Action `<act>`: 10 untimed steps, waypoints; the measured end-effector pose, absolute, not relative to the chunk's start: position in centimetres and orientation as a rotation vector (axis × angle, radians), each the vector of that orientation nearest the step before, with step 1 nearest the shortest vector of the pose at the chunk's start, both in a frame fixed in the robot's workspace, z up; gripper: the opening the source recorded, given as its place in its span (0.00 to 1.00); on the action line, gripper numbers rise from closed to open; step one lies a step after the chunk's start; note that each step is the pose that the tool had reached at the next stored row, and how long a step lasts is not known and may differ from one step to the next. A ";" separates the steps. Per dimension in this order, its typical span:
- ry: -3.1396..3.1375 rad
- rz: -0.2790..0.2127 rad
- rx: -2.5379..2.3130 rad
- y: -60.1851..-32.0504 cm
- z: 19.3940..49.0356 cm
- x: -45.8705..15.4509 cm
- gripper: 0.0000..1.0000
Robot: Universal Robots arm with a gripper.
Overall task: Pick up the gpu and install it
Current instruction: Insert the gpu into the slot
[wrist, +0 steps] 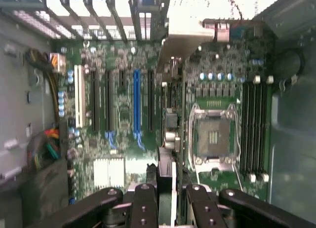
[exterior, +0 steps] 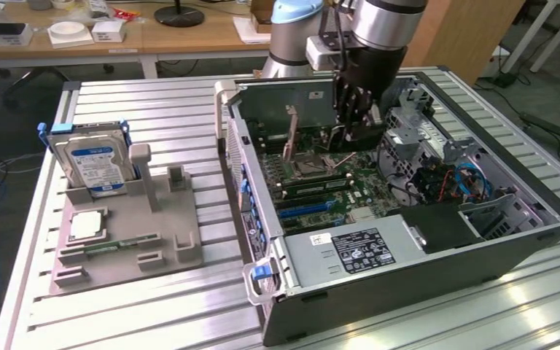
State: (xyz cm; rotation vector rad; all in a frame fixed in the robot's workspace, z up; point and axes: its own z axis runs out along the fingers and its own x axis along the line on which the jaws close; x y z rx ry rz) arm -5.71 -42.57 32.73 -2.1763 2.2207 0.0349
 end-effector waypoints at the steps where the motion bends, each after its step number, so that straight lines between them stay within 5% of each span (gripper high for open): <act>1: 2.221 0.035 -2.176 -42.6 32.7 -6.2 0.27; 10: 2.221 0.035 -2.176 -43.7 32.5 -6.6 0.27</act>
